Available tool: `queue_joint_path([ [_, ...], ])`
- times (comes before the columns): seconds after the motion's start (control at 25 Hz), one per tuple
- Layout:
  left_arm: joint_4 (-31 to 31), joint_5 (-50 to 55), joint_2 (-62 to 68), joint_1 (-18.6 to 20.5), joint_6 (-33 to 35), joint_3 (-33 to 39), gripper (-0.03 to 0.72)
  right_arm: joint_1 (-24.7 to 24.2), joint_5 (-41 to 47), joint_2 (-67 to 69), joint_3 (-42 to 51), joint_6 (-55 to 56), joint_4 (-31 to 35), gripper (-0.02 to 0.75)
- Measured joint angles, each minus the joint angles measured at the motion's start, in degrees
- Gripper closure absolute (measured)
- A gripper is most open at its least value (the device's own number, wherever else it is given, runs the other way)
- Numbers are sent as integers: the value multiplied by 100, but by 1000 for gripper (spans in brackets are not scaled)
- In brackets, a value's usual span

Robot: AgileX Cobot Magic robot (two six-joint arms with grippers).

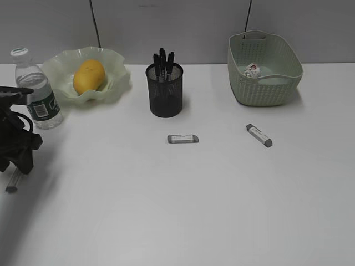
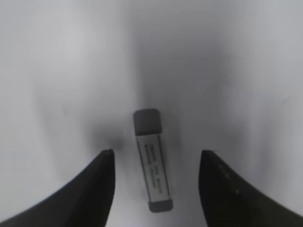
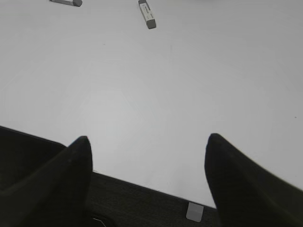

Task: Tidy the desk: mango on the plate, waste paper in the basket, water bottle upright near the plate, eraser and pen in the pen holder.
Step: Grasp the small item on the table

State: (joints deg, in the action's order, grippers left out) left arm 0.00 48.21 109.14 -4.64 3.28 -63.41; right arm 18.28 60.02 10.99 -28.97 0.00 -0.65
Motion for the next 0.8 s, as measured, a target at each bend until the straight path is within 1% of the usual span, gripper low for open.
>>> queue_joint_path([
  [0.36, 0, -246, 288, 11, -25, 0, 345, 0, -11, 0, 0, 0, 0, 153],
  [0.6, 0, -339, 299, 11, -49, 0, 442, 0, -11, -1, 0, 0, 0, 153],
  [0.8, 0, -340, 309, 17, -49, -2, 503, 0, -11, -1, 0, 0, 0, 153],
])
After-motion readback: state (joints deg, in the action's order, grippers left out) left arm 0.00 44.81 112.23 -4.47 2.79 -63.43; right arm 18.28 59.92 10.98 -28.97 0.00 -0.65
